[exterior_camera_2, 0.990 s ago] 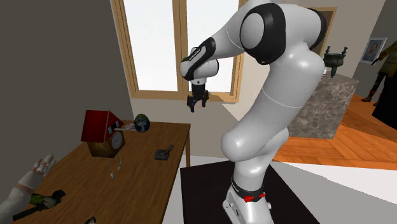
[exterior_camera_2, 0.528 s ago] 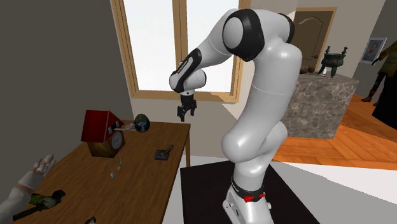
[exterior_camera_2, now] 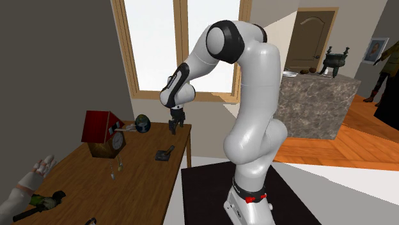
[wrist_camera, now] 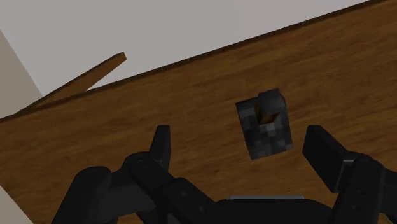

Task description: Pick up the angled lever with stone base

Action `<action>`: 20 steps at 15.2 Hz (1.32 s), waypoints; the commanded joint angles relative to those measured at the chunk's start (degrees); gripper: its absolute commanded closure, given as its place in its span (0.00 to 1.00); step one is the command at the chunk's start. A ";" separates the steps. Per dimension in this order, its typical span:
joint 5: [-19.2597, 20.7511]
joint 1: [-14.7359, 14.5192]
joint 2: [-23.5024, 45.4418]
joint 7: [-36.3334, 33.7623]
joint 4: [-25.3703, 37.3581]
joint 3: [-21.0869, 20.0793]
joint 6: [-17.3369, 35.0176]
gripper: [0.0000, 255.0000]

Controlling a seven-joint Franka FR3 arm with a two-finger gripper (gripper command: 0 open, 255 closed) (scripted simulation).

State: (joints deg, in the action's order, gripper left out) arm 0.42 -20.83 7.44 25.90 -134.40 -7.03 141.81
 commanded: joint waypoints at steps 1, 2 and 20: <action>0.48 -1.09 3.33 0.47 1.10 -1.00 1.82 0.00; 0.83 -1.58 5.04 0.75 1.81 -1.40 2.60 0.00; 5.09 -5.76 20.76 1.20 7.50 -2.14 11.21 1.00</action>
State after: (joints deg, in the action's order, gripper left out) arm 5.50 -26.59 28.16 27.11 -126.89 -9.18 152.97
